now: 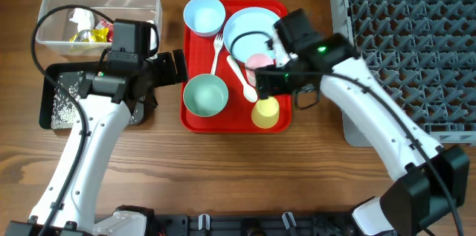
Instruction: Sort waste into correct bins and load items into the dishwasher rack
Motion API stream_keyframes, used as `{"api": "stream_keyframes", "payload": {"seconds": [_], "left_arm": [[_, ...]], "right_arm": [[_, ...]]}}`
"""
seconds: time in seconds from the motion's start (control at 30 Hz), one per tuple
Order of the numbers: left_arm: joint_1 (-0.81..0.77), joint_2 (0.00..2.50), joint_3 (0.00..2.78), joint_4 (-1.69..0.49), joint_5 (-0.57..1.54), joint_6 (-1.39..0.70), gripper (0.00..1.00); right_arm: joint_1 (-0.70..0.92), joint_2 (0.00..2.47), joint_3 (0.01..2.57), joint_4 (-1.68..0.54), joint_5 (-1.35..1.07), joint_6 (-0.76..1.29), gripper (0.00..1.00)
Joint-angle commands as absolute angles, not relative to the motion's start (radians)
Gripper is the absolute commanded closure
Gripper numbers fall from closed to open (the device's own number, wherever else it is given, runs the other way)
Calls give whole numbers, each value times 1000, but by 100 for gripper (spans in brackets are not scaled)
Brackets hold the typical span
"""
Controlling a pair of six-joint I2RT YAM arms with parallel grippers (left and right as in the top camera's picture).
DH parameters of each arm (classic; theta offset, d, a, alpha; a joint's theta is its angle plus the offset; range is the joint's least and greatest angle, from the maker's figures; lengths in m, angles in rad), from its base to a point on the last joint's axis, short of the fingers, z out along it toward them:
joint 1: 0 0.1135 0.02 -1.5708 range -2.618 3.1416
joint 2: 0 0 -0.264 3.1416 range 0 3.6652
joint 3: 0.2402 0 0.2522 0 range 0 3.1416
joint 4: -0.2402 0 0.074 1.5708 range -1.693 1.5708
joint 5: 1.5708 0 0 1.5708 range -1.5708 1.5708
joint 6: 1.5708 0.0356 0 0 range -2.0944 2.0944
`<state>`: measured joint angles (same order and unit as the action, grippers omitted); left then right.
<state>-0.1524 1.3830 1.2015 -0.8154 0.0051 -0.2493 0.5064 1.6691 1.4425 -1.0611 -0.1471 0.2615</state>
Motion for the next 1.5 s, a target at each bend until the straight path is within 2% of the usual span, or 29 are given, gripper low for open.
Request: {"api": "stream_keyframes", "payload": {"seconds": [0.0,0.43,1.03,1.47], "left_arm": [[-93,1392,1210,-816,-1,-279,0],[-39,1392,1210,-846,-1,-278,0],[-39,1392,1210,-850,-1,-278,0],[-39,1392,1210,-850,-1,-278,0]], "right_arm": [[574,1666,1413,-1056,-38,301,8],[593,1674,1231,-889,-17,367,7],[593,1765,1170,-773,-27,368,9],[593,1777,1170,-764,-27,369,36]]}}
